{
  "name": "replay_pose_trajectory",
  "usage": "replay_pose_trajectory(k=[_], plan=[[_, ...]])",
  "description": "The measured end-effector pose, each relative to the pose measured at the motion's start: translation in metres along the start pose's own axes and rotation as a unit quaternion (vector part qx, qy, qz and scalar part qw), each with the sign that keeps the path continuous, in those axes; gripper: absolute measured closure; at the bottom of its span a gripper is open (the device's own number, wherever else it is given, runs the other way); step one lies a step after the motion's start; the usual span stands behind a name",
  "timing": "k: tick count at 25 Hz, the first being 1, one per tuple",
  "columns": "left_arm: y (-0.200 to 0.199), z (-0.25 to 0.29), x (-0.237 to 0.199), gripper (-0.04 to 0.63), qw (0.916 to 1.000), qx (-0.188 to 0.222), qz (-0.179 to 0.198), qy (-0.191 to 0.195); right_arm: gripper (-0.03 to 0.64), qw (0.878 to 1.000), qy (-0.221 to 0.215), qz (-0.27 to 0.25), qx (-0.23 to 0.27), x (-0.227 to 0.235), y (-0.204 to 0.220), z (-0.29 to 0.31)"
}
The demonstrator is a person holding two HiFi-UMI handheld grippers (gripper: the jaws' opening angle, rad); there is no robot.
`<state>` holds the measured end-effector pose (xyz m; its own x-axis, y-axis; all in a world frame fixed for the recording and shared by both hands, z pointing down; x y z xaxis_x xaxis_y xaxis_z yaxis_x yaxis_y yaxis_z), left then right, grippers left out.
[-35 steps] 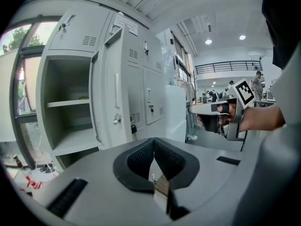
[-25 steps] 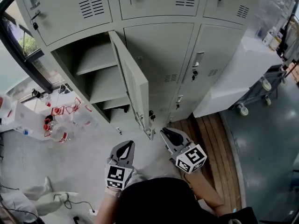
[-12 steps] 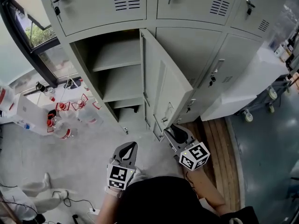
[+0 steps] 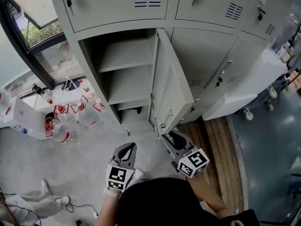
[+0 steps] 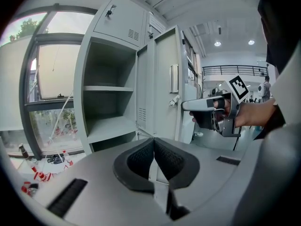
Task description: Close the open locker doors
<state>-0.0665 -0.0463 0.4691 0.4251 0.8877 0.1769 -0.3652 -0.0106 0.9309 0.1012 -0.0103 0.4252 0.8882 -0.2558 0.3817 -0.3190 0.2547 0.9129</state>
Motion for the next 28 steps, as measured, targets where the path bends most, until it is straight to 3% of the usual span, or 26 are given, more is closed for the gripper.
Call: replay_pose_trajectory(k=[11, 19, 28], plan=[[0.037, -0.039, -0.044, 0.577, 0.9999, -0.011, -0.01, 0.001, 0.469, 1.0, -0.03, -0.007, -0.005, -0.056, 0.006, 0.059], [0.052, -0.068, -0.075, 0.577, 0.9979, -0.022, -0.037, -0.048, 0.469, 0.996, -0.087, -0.019, -0.026, -0.088, 0.004, 0.11], [0.057, -0.073, -0.113, 0.577, 0.9916, -0.035, -0.06, -0.109, 0.472, 0.98, -0.188, -0.04, -0.058, -0.117, 0.0, 0.174]])
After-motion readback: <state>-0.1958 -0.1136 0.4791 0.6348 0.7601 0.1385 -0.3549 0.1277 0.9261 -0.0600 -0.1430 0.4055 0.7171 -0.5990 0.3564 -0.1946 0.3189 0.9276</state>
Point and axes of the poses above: the fingertips, and each gripper's own axes: z forward along the fingers, x to its right, y out of its underside, the point moved 4 cm from there along -z, backward along the fingers, and after that the axes turned 10 degrees about z, right-handed, at the moved point
